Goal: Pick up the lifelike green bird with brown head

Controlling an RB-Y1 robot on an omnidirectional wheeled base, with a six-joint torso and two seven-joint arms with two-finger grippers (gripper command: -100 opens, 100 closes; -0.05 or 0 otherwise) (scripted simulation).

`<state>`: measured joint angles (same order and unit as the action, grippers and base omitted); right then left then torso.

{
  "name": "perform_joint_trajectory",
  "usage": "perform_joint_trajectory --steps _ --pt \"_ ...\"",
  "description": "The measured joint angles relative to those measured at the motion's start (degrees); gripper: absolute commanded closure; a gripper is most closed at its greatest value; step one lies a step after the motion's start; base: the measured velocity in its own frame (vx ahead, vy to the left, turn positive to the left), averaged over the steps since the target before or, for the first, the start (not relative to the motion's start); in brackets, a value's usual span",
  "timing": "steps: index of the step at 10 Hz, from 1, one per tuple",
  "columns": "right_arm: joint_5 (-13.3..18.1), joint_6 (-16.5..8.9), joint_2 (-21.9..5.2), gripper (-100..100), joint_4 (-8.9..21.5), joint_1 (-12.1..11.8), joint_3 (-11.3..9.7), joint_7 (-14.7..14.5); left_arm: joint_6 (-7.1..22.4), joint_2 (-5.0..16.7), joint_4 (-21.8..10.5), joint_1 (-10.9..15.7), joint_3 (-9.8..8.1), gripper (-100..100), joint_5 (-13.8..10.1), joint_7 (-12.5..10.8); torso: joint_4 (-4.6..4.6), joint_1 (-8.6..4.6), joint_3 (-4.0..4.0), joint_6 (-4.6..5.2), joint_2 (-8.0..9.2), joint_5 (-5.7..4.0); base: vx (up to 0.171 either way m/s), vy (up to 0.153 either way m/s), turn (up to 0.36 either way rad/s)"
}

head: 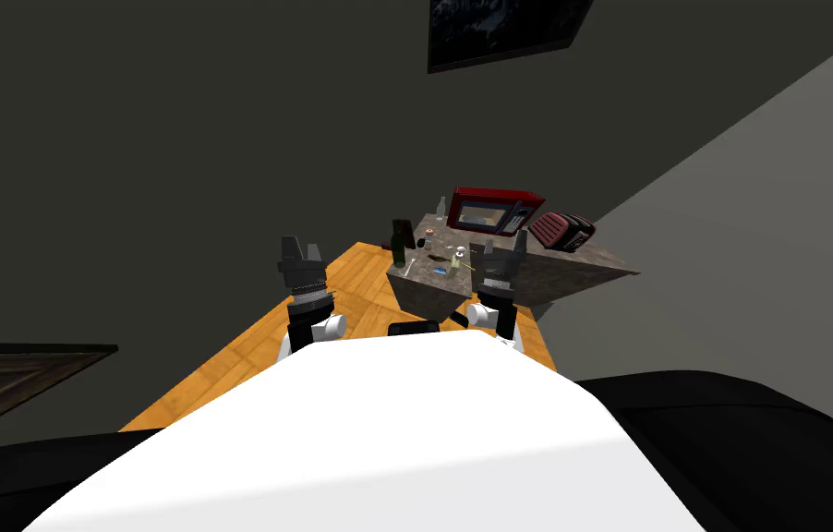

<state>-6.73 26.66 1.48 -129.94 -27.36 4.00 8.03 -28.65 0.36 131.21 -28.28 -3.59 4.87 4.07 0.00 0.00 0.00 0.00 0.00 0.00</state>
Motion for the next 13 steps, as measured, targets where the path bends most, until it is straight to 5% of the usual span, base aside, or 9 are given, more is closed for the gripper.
perform_joint_trajectory --steps 6,13 --pt "0.84 4.71 -9.12 -100 2.94 -1.57 -0.44 -0.82 0.0 -0.02 0.0 0.03 0.03 0 0.0 0.0 0.15 0.96 0.39 -0.02 0.68 0.22 -0.131 0.217 0.169" --pt "3.96 12.64 -18.51 -100 10.7 -7.07 1.21 -4.1 0.0 -0.01 0.0 0.0 0.01 0 0.0 0.0 0.07 0.58 0.15 0.03 0.25 0.16 -0.051 0.223 0.228"
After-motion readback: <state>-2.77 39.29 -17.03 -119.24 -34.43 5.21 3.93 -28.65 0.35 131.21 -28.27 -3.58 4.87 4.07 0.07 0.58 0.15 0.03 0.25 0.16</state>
